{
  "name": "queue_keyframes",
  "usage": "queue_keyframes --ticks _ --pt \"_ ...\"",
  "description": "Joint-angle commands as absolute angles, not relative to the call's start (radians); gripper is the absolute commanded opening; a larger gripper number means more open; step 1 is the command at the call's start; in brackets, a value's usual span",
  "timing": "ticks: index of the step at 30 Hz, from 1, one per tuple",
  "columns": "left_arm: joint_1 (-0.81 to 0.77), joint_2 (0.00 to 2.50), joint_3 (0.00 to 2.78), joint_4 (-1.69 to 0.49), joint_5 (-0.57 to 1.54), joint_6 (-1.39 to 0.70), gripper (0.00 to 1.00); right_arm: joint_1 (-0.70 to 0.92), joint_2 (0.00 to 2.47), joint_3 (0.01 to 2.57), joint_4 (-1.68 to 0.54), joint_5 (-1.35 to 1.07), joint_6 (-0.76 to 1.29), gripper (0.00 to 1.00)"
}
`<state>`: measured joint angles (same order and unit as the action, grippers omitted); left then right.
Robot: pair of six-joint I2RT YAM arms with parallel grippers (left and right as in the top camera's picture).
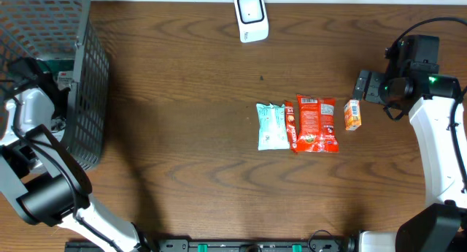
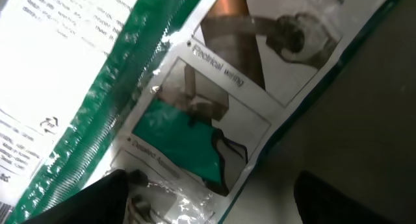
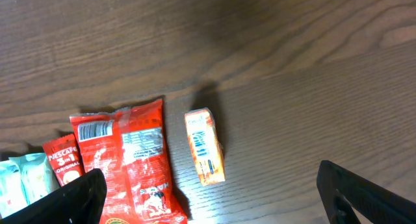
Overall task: Scan the item barcode
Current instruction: 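Grasp the green 3M gloves packet in the basket with the left gripper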
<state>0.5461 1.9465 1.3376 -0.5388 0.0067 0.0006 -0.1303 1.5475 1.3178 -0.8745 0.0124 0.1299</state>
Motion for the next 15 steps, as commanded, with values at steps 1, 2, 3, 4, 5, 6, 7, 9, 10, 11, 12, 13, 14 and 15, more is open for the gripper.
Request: queue_keyframes --ticks 1,2,3,4,5,6,7,9,10,11,12,13,14,15 --pt "0.545 1.943 1.302 -0.517 -0.073 -0.004 0.86 -0.137 1.544 1.33 -0.876 0.01 0.144 0.99" --pt "0.545 1.943 1.293 -0.506 -0.073 -0.004 0.86 -0.137 1.544 1.33 -0.876 0.009 0.144 0.99" --pt "0.545 1.943 1.284 -0.496 -0.073 -0.004 0.86 -0.137 1.544 1.33 -0.876 0.009 0.144 0.99" --pt "0.545 1.943 1.271 -0.482 -0.073 -0.004 0.86 -0.137 1.544 1.33 -0.876 0.009 0.144 0.99" --pt "0.545 1.943 1.258 -0.468 -0.073 -0.005 0.86 -0.137 1.544 1.33 -0.876 0.009 0.144 0.99" --pt "0.545 1.944 1.245 -0.455 -0.073 -0.006 0.86 -0.137 1.544 1.33 -0.876 0.009 0.144 0.99" --pt "0.545 1.945 1.232 -0.441 -0.073 -0.01 0.86 -0.137 1.544 1.33 -0.876 0.009 0.144 0.99" --pt "0.545 1.947 1.205 -0.409 -0.073 -0.012 0.86 -0.137 1.544 1.33 -0.876 0.009 0.144 0.99" --pt "0.545 1.947 1.189 -0.391 -0.073 -0.012 0.86 -0.137 1.544 1.33 -0.876 0.009 0.144 0.99" --pt "0.545 1.948 1.179 -0.378 -0.078 -0.012 0.85 -0.137 1.544 1.33 -0.876 0.009 0.144 0.99" --pt "0.545 1.948 1.171 -0.371 -0.088 -0.012 0.8 -0.137 1.544 1.33 -0.876 0.009 0.144 0.99" --pt "0.545 1.948 1.166 -0.367 -0.101 -0.012 0.74 -0.137 1.544 1.33 -0.876 0.009 0.144 0.99" --pt "0.545 1.948 1.166 -0.366 -0.118 -0.012 0.65 -0.137 1.544 1.33 -0.876 0.009 0.144 0.99" --pt "0.545 1.948 1.166 -0.365 -0.128 -0.012 0.59 -0.137 1.544 1.33 -0.876 0.009 0.144 0.99"
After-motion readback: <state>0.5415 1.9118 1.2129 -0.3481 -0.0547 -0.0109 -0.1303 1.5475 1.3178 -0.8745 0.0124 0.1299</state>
